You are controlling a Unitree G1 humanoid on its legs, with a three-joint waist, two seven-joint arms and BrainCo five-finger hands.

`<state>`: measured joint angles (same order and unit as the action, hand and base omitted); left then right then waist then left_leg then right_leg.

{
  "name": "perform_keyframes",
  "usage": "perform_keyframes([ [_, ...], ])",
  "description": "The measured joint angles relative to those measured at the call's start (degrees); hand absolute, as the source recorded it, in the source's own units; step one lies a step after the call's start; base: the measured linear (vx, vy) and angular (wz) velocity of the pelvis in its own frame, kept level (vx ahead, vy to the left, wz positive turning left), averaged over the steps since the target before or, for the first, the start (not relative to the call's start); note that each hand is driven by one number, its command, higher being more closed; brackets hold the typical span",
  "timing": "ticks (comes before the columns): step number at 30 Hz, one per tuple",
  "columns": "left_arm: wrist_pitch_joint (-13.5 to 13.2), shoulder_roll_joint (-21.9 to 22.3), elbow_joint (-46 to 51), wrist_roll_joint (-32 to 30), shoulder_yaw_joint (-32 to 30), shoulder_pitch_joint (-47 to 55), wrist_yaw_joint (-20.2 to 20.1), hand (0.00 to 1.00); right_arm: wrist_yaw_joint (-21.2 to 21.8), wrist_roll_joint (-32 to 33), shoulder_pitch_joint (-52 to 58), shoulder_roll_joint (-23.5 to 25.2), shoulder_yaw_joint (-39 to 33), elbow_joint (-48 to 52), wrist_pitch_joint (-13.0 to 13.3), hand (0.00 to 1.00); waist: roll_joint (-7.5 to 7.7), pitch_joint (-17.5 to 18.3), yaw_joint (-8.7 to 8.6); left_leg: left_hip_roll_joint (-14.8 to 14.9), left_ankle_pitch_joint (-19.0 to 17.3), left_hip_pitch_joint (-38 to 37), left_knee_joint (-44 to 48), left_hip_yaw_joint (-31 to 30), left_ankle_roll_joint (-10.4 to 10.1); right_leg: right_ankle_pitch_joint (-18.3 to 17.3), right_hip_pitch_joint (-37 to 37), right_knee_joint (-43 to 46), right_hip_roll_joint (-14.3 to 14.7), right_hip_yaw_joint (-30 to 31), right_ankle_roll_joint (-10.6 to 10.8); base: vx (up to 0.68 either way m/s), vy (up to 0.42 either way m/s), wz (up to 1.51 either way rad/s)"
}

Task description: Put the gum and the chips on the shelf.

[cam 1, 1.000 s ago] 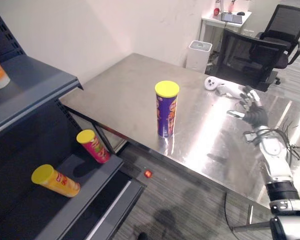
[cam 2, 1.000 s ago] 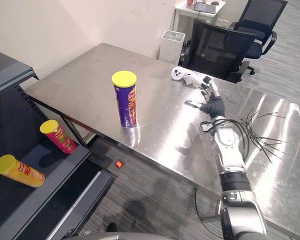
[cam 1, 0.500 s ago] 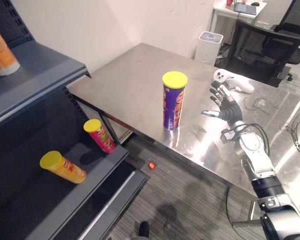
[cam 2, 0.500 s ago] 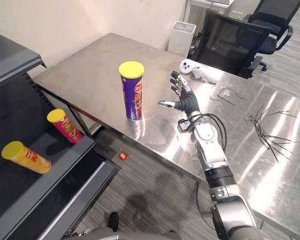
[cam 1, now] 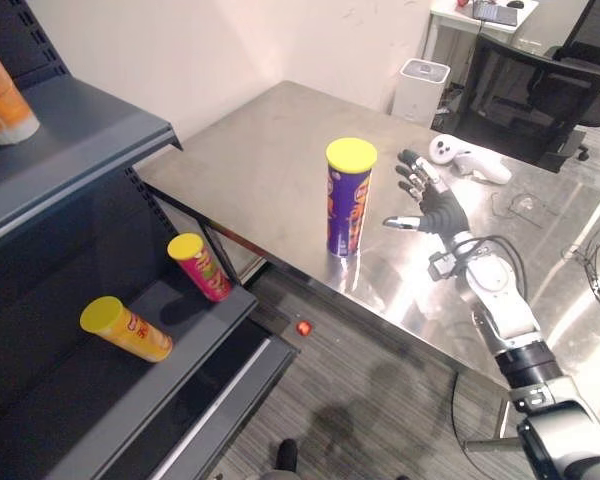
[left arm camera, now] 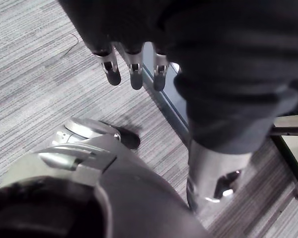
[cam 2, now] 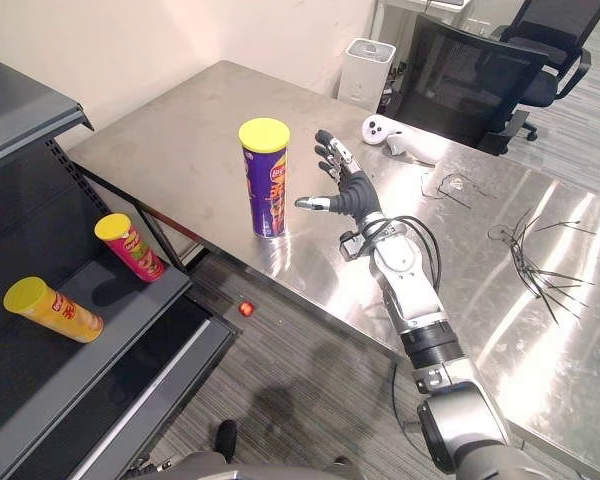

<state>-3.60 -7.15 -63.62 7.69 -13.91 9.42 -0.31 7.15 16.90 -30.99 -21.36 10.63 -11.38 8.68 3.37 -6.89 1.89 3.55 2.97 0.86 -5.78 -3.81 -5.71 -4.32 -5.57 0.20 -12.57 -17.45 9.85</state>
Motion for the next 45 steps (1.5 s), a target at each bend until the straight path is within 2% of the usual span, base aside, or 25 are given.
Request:
perform_keyframes([
  [9,0.0,0.0,0.3,0.0,0.0,0.1,0.0,0.00,0.8,0.0,-0.6,-0.1,1.3,0.5,-0.2,0.00,0.06,0.0,0.10,0.1,0.0,0.0,-0.1,0.2,0.0,0.0,0.2,0.0,0.0,0.4,0.1,0.00,0.000,0.00],
  [12,0.0,0.0,0.3,0.0,0.0,0.1,0.0,0.00,0.6,0.0,-1.0,-0.1,1.3,0.4,-0.9,0.00,0.07,0.0,0.11,0.1,0.0,0.0,-0.1,0.2,0.0,0.0,0.2,0.0,0.0,0.5,0.1,0.00,0.000,0.00],
  [27,0.0,0.0,0.4,0.1,0.0,0.1,0.0,0.00,-0.6,-0.1,-4.3,0.0,1.3,-3.0,-1.1,0.00,0.38,-0.2,0.70,0.2,0.2,0.0,-0.1,0.0,-0.2,0.0,0.1,0.0,0.2,0.2,0.1,0.00,0.000,0.00],
  [32,0.0,0.0,0.8,0.4,-0.1,0.1,0.0,0.00,-0.6,-0.1,-4.8,0.1,1.3,-3.1,-1.1,0.00,0.95,-0.5,1.45,0.2,0.2,0.1,-0.1,-0.1,-0.3,0.0,0.1,0.0,0.2,0.0,0.1,0.00,0.000,0.00],
  [39,0.0,0.1,0.9,0.6,-0.7,0.1,0.0,0.00,-0.6,-0.6,-5.0,1.2,1.3,-4.6,-1.2,0.00,1.23,-0.6,1.56,0.1,0.7,1.2,-0.1,-1.5,-0.4,0.0,0.2,-0.1,0.3,-1.4,0.1,-0.01,-0.005,0.11],
  [45,0.0,0.1,0.9,0.7,-1.2,0.1,0.0,0.00,-0.7,-0.6,-5.9,2.3,1.3,-5.5,-2.2,0.00,1.45,-0.7,2.35,0.1,0.8,1.4,-0.1,-1.8,-0.4,0.0,0.3,-0.1,0.4,-1.7,0.1,-0.01,-0.005,0.02],
])
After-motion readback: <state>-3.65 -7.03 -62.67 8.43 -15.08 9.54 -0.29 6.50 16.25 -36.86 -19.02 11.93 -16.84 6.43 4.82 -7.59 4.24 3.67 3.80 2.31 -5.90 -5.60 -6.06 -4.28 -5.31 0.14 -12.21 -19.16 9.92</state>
